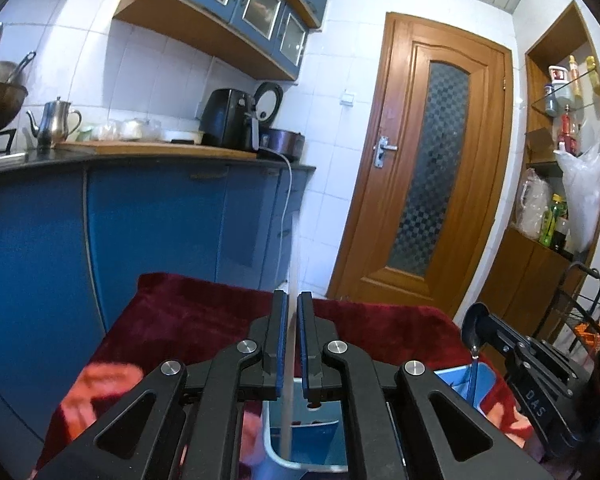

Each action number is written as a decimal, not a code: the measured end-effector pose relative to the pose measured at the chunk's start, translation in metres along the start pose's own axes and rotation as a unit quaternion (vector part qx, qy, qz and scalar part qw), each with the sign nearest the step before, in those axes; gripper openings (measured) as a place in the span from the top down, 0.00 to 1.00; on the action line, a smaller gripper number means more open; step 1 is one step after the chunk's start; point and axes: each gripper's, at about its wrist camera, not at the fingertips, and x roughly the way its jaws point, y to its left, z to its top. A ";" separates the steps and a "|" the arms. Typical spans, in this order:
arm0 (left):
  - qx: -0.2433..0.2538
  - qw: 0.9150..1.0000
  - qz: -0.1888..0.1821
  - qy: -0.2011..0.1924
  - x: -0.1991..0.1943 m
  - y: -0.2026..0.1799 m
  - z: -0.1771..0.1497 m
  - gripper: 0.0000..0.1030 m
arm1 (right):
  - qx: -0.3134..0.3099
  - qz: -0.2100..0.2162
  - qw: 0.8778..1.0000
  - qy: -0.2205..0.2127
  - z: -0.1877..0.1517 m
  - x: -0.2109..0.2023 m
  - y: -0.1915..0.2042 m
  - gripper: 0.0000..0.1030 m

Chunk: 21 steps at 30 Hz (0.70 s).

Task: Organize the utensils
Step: 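Lower the chopstick into the box and open the left tool while the right tool releases the black spoon inside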

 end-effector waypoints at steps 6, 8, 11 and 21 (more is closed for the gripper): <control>0.014 1.000 -0.004 -0.006 -0.014 -0.006 0.005 0.84 | -0.001 0.007 1.000 -0.007 0.002 -0.012 0.001 0.85; 0.013 1.000 -0.007 -0.007 -0.019 -0.007 0.007 0.84 | 0.002 0.009 1.000 -0.008 0.003 -0.016 0.001 0.85; 0.012 1.000 -0.013 -0.006 -0.028 -0.008 0.012 0.84 | 0.010 0.014 1.000 -0.008 0.005 -0.025 0.000 0.84; 0.015 1.000 -0.007 -0.002 -0.064 -0.006 0.023 0.84 | 0.037 0.024 0.999 0.010 0.022 -0.060 0.003 0.81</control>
